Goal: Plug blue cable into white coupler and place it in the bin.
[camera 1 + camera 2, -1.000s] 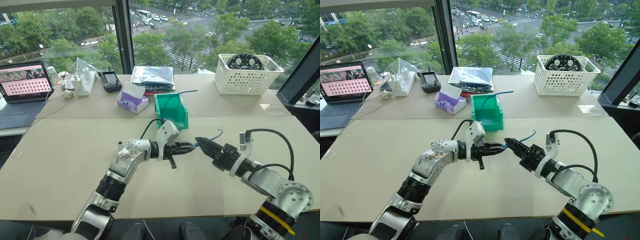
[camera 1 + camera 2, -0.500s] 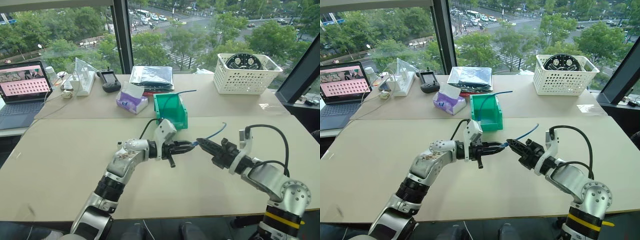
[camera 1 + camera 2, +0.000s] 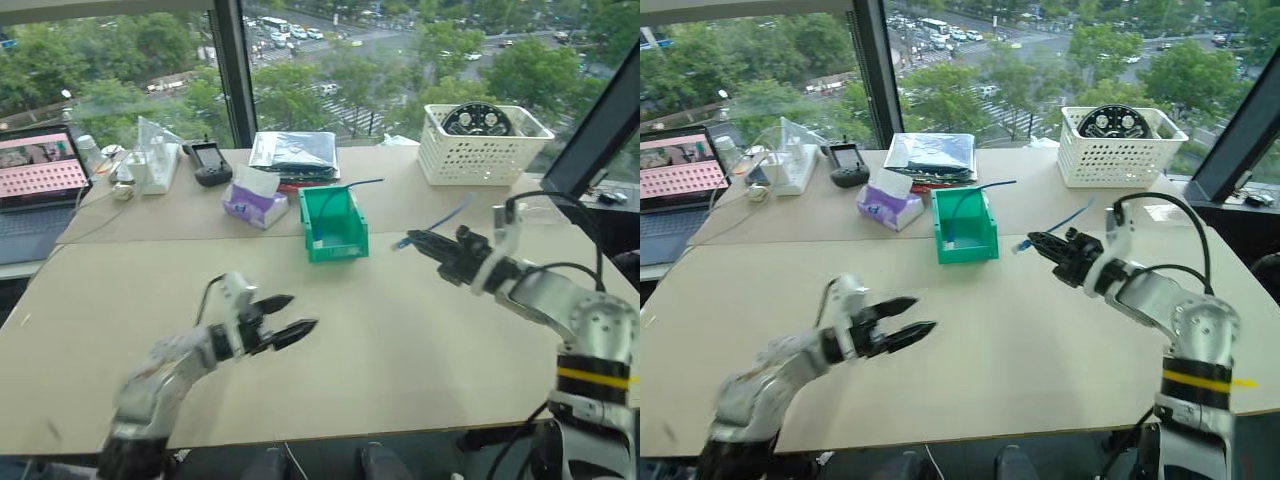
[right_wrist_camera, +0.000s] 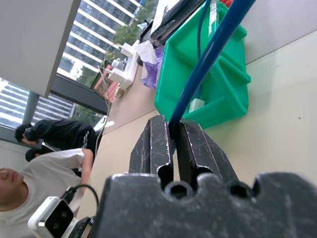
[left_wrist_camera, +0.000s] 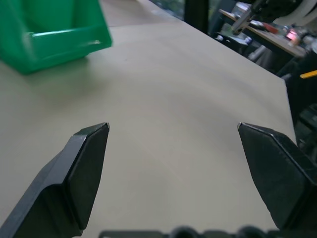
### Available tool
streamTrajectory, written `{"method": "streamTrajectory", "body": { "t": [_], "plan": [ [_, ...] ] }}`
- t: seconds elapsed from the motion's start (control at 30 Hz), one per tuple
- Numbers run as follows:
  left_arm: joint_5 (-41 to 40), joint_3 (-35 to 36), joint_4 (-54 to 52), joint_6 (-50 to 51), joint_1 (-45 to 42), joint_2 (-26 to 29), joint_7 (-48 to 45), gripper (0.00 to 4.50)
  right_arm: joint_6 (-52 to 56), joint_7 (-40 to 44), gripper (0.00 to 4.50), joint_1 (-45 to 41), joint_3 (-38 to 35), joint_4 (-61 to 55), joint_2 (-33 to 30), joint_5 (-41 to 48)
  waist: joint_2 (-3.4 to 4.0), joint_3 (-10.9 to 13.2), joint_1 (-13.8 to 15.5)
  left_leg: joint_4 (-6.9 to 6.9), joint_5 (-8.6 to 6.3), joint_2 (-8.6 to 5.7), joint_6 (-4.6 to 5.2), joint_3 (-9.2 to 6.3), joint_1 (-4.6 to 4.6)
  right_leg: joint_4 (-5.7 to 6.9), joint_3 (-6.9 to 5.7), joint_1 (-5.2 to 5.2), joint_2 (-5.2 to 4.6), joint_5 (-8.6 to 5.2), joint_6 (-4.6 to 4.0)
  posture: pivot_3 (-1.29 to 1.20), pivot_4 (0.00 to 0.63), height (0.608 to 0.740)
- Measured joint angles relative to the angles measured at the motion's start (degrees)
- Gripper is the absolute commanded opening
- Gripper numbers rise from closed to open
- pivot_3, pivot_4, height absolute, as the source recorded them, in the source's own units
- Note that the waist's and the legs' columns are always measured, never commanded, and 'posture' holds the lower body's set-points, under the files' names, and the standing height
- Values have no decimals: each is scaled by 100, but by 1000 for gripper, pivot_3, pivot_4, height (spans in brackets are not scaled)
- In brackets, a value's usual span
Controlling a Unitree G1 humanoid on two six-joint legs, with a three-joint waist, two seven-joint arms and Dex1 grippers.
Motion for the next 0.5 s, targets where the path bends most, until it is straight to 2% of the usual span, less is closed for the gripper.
{"method": "streamTrajectory", "body": {
  "t": [0.1, 0.23, 0.37, 0.5],
  "plan": [
    [-55, 364, -346, -27, 683, -12, 396, 4483, -4, 421, 0, -284, 261, 253, 60, -436, 0, 0, 55, 0, 0, -2, 0, 0, 0, -10, -3, 4, -3, -1, 2, 0, 150, 740],
    [314, 359, -414, -274, 955, -182, 1017, 4483, -5, 833, 0, -425, 388, 487, 128, -842, 0, 0, 164, 0, 0, -2, 0, 3, -2, -39, -4, 10, -4, 2, 3, 0, 150, 740],
    [1322, 8, -40, -894, 495, -691, 2173, 4483, -4, 1173, 0, -551, 468, 601, 156, -1249, -1, 1, 203, 0, 0, -4, 0, 6, -5, -48, -4, 14, -6, 26, 3, 0, 150, 740],
    [2023, -447, 552, -1242, -140, -1002, 2861, 4483, 0, 1269, 0, -550, 463, 588, 234, -1435, -1, 0, 201, -9, 0, -4, 0, 9, -8, -51, -4, 10, -4, 30, 4, 0, 150, 740]
  ]
}}
